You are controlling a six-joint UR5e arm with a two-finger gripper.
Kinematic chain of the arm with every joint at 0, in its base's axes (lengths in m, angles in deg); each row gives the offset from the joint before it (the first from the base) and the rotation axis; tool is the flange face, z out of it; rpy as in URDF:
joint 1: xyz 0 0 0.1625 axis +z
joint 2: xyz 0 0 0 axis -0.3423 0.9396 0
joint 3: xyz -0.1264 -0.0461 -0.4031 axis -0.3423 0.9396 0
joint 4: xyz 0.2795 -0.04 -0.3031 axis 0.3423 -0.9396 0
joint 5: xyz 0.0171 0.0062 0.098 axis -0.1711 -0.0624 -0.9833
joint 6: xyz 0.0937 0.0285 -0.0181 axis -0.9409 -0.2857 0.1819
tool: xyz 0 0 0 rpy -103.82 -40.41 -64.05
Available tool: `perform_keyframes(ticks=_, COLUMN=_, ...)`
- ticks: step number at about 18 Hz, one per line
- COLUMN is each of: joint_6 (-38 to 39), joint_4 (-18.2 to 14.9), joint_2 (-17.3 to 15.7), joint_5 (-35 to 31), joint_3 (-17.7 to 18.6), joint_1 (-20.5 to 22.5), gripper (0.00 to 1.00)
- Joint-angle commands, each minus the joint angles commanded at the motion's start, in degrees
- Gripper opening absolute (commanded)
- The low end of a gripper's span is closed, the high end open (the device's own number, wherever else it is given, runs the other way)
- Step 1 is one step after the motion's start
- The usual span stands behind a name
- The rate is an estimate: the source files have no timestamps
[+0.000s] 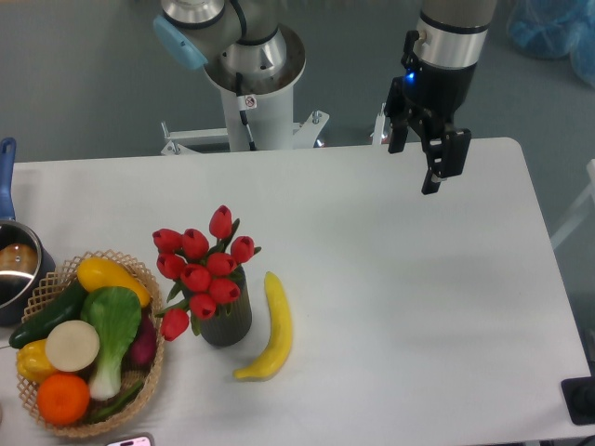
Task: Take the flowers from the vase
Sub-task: 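Move the open gripper toward the red tulips in the grey vase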
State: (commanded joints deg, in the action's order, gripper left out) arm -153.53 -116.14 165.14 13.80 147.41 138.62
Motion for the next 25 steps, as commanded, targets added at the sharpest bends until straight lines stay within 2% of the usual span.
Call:
perform_keyframes(ticks=8, joint_6=0.61, joint_4=0.09, joint_2=0.0, joint_5=0.96, joint_3=0.88, joint_1=-1.32, gripper=1.0)
perform_keyframes(ticks=11, joint_6=10.34, joint_4=0.44, joint_2=-0.44, joint_5=10.69, joint_3=3.41, joint_1=-1.14, gripper=1.0)
perform_keyframes(ticks=15, joint_6=18.08, joint_4=7.89, joint_2=-1.05, joint_5=12.83, joint_3=7.55, joint_1=-1.32, gripper=1.0)
perform_keyframes(ticks=18, joint_6=28.97, joint_4=12.38, joint_2=-0.18, joint_5=17.73, joint_3=8.35, joint_1=-2.81, gripper=1.0)
perform_keyframes(ticks=22, joint_6=31.64, joint_4=13.1, joint_2=-0.09, joint_5=22.05, joint_3=10.45, joint_1=-2.81, gripper=1.0)
perform_keyframes(ticks=25, joint_6=32.52, joint_4=13.97, joint_2=-0.09, joint_5=31.43, joint_3=14.14, joint_1=-2.55, gripper=1.0)
